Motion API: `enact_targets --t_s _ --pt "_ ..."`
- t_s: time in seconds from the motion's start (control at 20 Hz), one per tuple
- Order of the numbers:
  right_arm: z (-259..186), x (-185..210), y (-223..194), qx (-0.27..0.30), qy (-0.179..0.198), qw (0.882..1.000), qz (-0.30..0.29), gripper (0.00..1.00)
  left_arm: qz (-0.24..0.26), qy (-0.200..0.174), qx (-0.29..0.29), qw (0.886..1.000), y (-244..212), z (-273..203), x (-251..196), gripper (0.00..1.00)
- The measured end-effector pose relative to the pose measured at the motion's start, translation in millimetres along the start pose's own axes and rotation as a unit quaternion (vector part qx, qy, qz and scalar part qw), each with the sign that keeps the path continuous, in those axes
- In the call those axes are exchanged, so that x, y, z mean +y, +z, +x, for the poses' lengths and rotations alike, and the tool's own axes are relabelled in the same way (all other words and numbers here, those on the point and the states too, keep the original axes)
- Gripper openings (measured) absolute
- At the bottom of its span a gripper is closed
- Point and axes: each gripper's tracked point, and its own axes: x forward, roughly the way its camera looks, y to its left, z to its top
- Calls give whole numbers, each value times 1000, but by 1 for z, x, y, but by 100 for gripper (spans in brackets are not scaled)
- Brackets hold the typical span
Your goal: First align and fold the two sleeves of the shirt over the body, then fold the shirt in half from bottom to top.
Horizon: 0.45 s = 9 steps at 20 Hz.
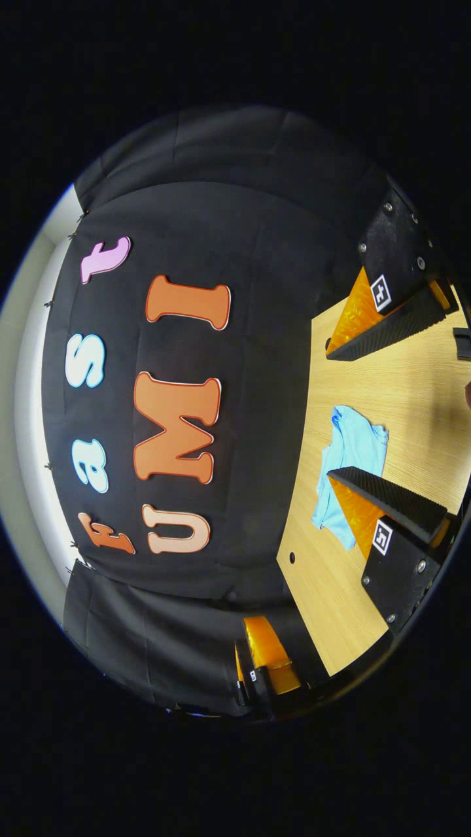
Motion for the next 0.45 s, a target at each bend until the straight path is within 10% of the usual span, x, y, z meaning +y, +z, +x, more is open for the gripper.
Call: enact_targets --t_s 0.45 --pt "22 8 26 -31 -12 999 -4 99 23 -7 -39 999 19 18 19 96"
